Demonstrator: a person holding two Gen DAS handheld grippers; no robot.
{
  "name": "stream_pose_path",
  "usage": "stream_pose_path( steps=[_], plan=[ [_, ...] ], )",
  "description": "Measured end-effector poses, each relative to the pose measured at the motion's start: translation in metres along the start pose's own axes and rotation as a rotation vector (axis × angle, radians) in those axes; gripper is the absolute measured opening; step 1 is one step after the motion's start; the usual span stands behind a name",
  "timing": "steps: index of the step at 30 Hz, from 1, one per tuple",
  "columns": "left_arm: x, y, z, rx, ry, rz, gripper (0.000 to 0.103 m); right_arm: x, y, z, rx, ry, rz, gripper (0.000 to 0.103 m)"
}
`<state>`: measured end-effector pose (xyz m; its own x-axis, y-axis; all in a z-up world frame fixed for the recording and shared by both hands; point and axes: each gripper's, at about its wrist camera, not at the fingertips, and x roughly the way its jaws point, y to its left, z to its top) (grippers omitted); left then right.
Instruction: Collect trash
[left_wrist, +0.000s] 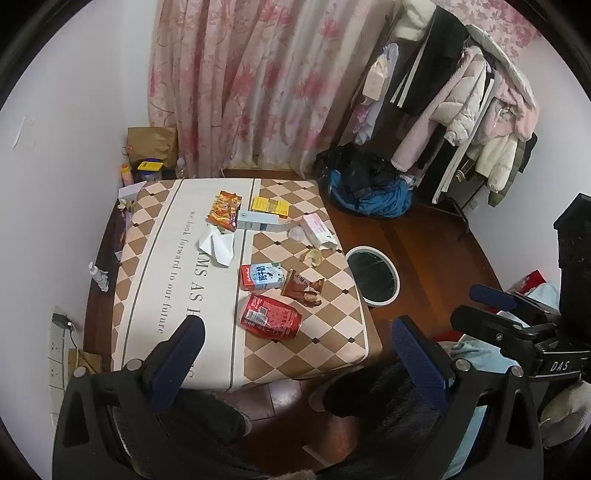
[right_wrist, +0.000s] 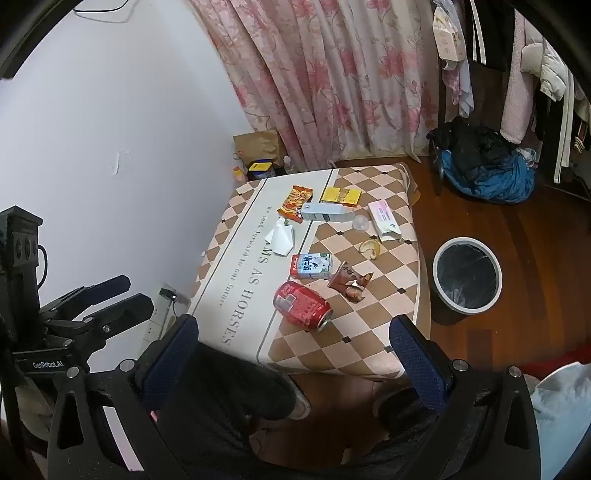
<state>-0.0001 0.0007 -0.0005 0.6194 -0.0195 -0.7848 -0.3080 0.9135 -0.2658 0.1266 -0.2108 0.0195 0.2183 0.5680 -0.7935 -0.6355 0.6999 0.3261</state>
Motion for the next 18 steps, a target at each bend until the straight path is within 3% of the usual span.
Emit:
stream_pose_path(
  steps=[18],
  plan=[
    [-0.012, 0.000, 0.001, -0.014, -0.022, -0.012, 0.103, -0.001, 0.011, 0.002, -0.015, -0.004, 0.006, 0.103]
  ],
)
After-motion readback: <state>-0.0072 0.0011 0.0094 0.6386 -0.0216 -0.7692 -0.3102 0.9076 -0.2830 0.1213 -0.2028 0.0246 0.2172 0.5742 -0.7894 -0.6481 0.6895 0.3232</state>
